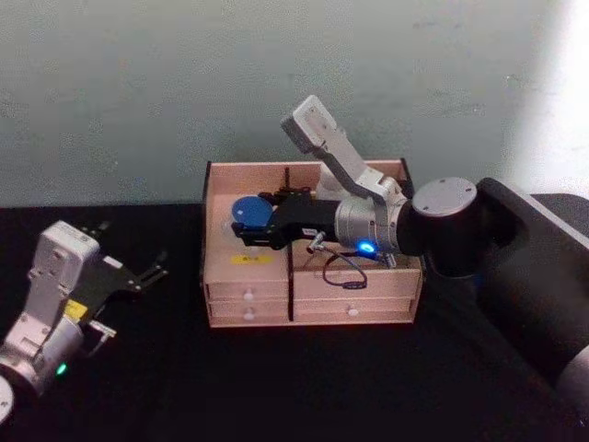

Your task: Pick up the facial cleanser and watermelon frost from the table and place them into the tiered storage box.

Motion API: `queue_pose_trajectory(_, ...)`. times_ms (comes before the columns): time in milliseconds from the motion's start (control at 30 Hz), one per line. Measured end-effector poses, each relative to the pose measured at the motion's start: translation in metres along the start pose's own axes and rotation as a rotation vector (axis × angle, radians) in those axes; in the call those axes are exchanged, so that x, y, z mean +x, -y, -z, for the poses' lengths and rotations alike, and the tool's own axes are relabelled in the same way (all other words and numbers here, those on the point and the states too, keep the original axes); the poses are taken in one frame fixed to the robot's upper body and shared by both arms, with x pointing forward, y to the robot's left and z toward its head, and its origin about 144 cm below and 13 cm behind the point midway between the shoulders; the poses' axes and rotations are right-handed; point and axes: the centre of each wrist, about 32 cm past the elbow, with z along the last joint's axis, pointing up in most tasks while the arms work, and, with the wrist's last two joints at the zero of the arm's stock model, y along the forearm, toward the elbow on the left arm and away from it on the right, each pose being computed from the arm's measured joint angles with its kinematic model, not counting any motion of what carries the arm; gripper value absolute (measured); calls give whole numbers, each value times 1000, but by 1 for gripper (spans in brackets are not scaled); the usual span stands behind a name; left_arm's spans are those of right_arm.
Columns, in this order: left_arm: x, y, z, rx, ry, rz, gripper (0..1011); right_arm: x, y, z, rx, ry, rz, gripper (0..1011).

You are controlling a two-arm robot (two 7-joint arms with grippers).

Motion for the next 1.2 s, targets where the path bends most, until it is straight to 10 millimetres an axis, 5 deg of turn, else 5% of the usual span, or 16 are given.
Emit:
queue_pose_trajectory(267, 0, 0, 0, 0, 0, 0, 1002, 0, 0, 0, -1, -1, -1, 743)
queue_pose_trajectory(633, 0, 0, 0, 0, 0, 0, 1001, 0, 0, 0, -2, -4, -1, 1002)
queue_pose_trajectory(1200, 0, 0, 0, 0, 0, 0, 1002, 0, 11, -3, 54, -15, -9, 1002)
